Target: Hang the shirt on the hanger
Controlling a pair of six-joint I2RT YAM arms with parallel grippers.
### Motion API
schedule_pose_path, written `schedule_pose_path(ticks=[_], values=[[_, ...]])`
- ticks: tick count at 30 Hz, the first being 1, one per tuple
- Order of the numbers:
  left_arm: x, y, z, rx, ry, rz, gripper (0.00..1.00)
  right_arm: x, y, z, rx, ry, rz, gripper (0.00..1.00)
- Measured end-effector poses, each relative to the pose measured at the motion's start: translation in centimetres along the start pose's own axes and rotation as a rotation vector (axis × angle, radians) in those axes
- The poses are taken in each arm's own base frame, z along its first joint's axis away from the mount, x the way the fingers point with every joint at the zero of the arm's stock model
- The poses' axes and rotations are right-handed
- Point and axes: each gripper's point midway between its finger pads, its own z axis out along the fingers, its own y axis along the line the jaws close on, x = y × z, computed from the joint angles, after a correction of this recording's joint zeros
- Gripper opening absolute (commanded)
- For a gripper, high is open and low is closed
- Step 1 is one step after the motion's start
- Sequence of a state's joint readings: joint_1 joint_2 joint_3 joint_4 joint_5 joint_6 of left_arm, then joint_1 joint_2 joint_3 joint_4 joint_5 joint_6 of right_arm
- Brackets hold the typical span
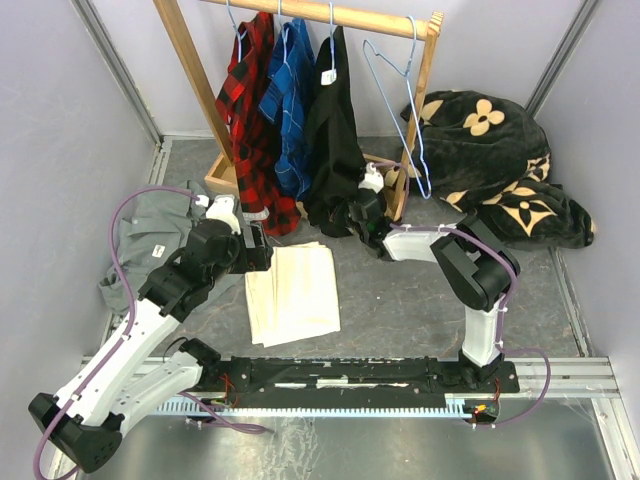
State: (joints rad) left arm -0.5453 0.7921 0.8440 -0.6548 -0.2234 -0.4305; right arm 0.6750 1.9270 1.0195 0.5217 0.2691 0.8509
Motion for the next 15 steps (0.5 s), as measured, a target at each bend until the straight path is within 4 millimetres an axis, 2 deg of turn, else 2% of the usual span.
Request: schedule_pose_path(ticks=[8, 12, 15], values=[[0.1, 0.0, 0.1, -0.003, 0.006, 0.004, 1.00, -6.3, 1.2, 1.8, 0.009, -0.095, -0.041, 0.00], [0.1, 0.0, 0.2, -0.004, 0.007, 0.004, 1.00, -7.9, 0.7, 3.2, 0.048, -0.123, -0.070, 0.00], [0.1, 0.0, 0.2, -0.005, 0.008, 0.004, 1.00, -8.2, -0.4, 4.6, 0.098, -0.127, -0.102, 0.00]])
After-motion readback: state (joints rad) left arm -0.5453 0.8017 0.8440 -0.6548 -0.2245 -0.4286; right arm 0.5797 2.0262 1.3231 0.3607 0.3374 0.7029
